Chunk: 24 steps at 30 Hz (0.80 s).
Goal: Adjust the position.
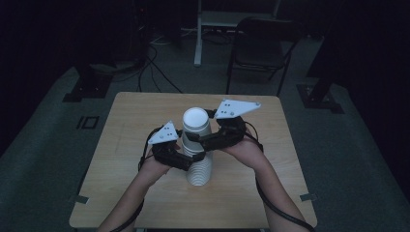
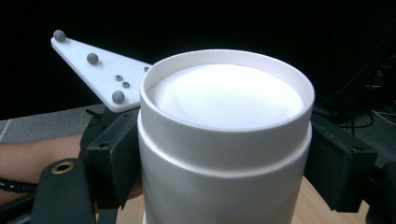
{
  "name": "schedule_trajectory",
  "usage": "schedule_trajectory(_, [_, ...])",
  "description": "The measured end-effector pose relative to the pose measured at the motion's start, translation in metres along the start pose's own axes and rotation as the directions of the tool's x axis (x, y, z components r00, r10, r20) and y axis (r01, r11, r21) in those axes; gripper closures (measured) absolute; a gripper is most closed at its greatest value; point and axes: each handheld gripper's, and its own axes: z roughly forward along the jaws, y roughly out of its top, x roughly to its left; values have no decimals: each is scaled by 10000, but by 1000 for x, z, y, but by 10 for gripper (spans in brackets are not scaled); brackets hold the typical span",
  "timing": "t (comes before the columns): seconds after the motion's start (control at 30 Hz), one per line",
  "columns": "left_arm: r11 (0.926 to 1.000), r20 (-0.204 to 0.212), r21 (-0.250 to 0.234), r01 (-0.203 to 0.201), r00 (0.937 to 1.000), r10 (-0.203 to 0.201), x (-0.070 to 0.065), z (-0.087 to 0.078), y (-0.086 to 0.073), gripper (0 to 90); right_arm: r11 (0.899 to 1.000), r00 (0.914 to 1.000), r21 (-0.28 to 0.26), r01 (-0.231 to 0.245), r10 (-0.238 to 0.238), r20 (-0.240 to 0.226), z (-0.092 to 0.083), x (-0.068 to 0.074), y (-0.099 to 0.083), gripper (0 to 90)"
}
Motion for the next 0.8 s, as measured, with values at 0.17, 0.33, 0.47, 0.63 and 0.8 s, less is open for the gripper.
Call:
schedule_trajectory(0.17, [10000,5,29,22,10000,-22,0,0,0,53,9998,10000,-192,-74,74,11,-3,-1,9,204])
schedule_trajectory(0.33, [10000,27,25,19,10000,-19,0,0,0,53,9997,10000,-251,29,-28,54,-6,0,16,205])
schedule_trajectory(0.47, [10000,29,32,18,10000,-18,0,1,0,53,9990,9999,-431,-108,109,39,-9,1,23,205])
schedule_trajectory(0.63, [10000,13,-5,11,10000,-11,0,0,0,53,9989,10000,-455,82,-80,42,-15,4,33,205])
schedule_trajectory(0.8, [10000,28,12,4,10000,-4,0,0,0,53,9979,9999,-641,76,-69,118,-24,4,42,205])
